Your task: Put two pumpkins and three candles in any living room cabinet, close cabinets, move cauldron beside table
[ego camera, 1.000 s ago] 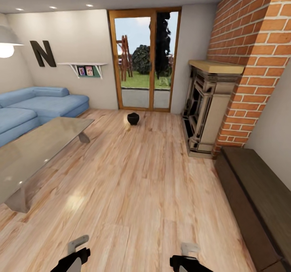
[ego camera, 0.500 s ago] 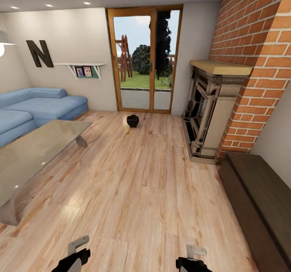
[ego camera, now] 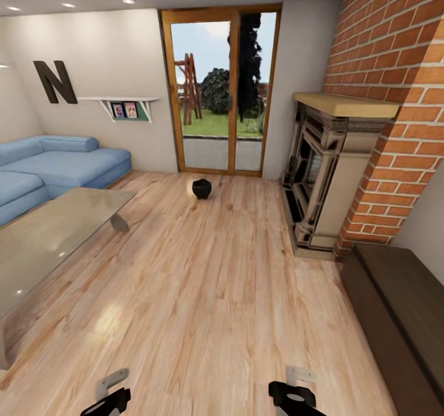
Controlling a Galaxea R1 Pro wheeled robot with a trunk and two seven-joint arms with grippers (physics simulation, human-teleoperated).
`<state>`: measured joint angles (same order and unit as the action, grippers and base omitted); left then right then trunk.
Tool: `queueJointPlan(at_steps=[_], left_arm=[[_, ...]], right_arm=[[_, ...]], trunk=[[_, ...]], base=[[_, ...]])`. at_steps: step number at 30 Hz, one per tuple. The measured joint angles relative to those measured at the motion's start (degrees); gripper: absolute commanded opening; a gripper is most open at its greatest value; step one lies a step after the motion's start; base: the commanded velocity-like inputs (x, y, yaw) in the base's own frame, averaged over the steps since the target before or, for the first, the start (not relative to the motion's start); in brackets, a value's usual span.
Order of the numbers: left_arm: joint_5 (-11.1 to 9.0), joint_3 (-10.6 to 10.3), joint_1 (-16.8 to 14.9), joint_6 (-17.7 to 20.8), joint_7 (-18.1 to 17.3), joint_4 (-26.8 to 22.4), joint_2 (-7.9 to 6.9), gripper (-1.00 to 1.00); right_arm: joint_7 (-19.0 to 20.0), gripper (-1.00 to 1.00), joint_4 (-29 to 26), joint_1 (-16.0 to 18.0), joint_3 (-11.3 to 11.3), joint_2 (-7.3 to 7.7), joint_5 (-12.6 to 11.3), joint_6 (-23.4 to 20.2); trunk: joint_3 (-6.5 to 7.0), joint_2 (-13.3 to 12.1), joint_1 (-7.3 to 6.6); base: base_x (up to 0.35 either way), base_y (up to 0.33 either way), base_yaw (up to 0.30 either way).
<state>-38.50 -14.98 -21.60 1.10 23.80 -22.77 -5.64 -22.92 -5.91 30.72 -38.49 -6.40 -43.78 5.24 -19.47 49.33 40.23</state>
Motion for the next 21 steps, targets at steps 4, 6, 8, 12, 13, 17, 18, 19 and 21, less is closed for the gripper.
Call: queueJointPlan(at_steps=[4,6,8,12,13,17,18,19,21], left_arm=[[0.03,0.05,0.00,-0.15,0.00,0.03,0.00,1.00],[0.01,0.02,0.00,-0.19,-0.02,0.03,0.00,1.00],[-0.01,0.01,0.00,-0.21,-0.04,0.03,0.00,1.00],[-0.03,0.02,0.00,-0.25,-0.06,0.03,-0.07,1.00],[0.00,0.03,0.00,-0.26,-0.06,0.03,-0.11,1.00],[0.01,0.01,0.00,-0.23,-0.06,0.03,-0.13,1.00],[0.00,0.01,0.00,-0.23,-0.06,0.03,-0.12,1.00],[-0.01,0.01,0.00,-0.23,-0.06,0.03,-0.13,1.00],[0.01,0.00,0.00,-0.23,-0.06,0.02,-0.16,1.00]], right_arm=[[0.12,1.00,0.06,0.00,-0.02,-0.01,0.36,0.17],[0.12,1.00,0.09,0.00,-0.07,-0.01,0.53,0.16],[0.09,1.00,0.16,0.00,-0.19,0.06,0.61,0.08],[0.13,1.00,0.18,-0.45,-0.24,0.07,0.69,0.40],[0.14,1.00,0.18,-0.87,-0.20,0.12,0.71,0.70],[0.10,1.00,0.45,-1.76,-0.11,0.20,0.24,2.33],[0.09,1.00,0.62,-1.86,-0.10,0.21,0.19,2.45],[0.08,1.00,1.26,-2.22,-0.05,0.23,0.09,2.67],[0.08,1.00,3.39,-3.41,0.04,0.26,0.43,3.04]], trunk=[[0.00,0.00,0.00],[0.00,0.00,0.00],[0.00,0.00,0.00],[0.00,0.00,0.00],[0.00,0.00,0.00],[0.00,0.00,0.00],[0.00,0.00,0.00],[0.00,0.00,0.00],[-0.01,0.00,0.00]], base=[[0.330,0.000,0.000],[0.330,0.000,0.000],[0.331,0.000,0.000],[0.331,0.000,0.000],[0.332,0.000,0.000],[0.332,0.000,0.000],[0.332,0.000,0.000],[0.332,0.000,0.000],[0.332,0.000,0.000]])
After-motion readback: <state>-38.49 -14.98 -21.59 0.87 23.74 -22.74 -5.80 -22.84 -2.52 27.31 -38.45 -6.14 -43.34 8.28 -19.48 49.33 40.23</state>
